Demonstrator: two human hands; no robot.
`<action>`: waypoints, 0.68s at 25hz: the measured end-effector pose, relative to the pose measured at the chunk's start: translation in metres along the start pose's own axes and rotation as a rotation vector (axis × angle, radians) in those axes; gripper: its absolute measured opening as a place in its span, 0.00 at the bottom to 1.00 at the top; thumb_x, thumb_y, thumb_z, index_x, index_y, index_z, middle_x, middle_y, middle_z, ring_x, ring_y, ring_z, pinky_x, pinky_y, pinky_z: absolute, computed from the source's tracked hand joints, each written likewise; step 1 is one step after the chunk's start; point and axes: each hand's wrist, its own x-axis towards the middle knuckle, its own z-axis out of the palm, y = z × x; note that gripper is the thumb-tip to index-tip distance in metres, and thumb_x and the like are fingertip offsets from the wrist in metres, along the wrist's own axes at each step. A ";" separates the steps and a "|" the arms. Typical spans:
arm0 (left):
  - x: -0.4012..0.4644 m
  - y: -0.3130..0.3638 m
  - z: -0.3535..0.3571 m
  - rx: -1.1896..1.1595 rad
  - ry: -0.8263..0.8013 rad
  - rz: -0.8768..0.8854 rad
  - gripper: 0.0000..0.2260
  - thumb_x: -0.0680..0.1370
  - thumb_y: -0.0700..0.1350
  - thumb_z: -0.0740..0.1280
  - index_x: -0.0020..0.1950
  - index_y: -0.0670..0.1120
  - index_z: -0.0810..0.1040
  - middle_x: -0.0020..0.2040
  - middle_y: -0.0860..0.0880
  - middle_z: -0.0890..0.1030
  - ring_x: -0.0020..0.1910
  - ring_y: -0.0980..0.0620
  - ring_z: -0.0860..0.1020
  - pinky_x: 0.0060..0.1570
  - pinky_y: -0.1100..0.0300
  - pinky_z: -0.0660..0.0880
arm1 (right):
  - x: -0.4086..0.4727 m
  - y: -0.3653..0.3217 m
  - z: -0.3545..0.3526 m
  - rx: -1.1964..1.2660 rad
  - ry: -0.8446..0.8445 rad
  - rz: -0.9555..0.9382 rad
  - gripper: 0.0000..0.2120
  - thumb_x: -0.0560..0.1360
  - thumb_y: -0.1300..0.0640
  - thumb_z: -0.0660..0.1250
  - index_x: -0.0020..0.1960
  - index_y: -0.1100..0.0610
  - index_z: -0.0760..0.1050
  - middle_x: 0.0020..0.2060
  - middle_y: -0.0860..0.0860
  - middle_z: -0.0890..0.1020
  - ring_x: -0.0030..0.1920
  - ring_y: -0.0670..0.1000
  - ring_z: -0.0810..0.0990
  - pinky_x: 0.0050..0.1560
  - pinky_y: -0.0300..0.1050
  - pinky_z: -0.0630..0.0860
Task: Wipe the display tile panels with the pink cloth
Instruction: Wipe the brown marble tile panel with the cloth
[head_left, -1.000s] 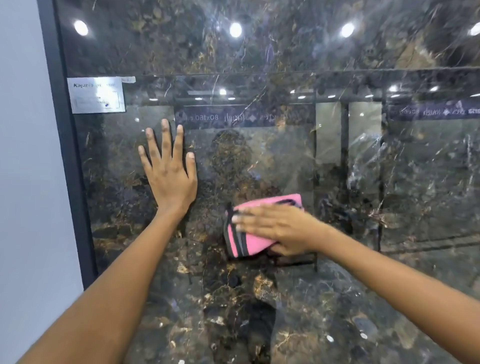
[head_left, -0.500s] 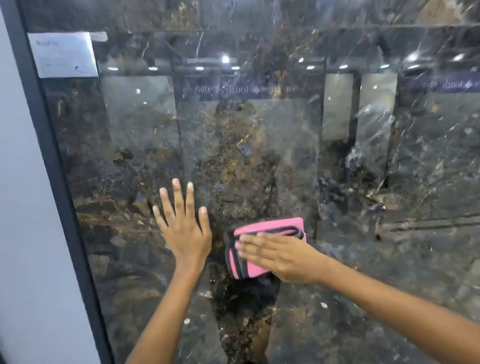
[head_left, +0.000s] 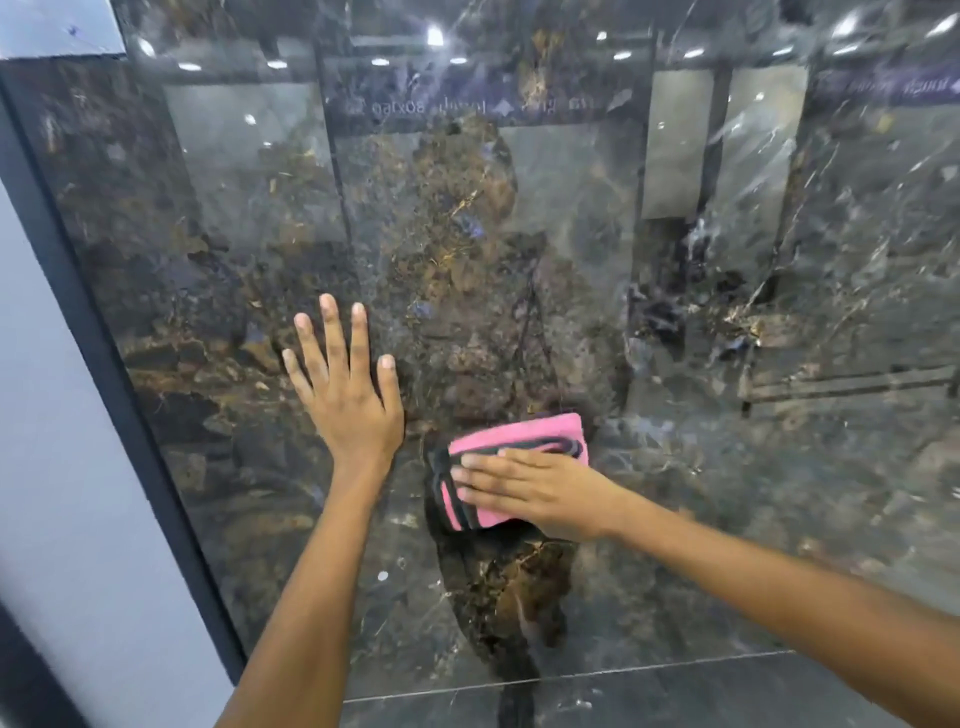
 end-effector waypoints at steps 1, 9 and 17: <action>-0.003 -0.002 -0.001 -0.005 -0.007 0.006 0.24 0.84 0.52 0.52 0.79 0.47 0.58 0.78 0.43 0.59 0.79 0.44 0.49 0.75 0.44 0.45 | -0.006 0.005 -0.003 0.040 -0.016 -0.032 0.31 0.71 0.69 0.62 0.74 0.59 0.65 0.74 0.55 0.65 0.78 0.53 0.52 0.78 0.50 0.47; 0.001 0.000 -0.003 0.016 -0.037 0.018 0.24 0.84 0.52 0.51 0.79 0.46 0.58 0.79 0.42 0.59 0.78 0.41 0.51 0.75 0.42 0.45 | -0.005 0.078 -0.038 -0.011 0.517 0.857 0.37 0.67 0.69 0.67 0.75 0.61 0.61 0.75 0.56 0.62 0.75 0.56 0.60 0.74 0.52 0.58; 0.000 -0.017 -0.014 0.043 -0.128 0.107 0.24 0.85 0.54 0.49 0.80 0.48 0.53 0.79 0.45 0.55 0.79 0.52 0.39 0.76 0.49 0.40 | -0.037 0.043 -0.020 0.071 0.259 0.361 0.35 0.67 0.73 0.65 0.73 0.60 0.64 0.72 0.57 0.68 0.73 0.57 0.65 0.74 0.52 0.62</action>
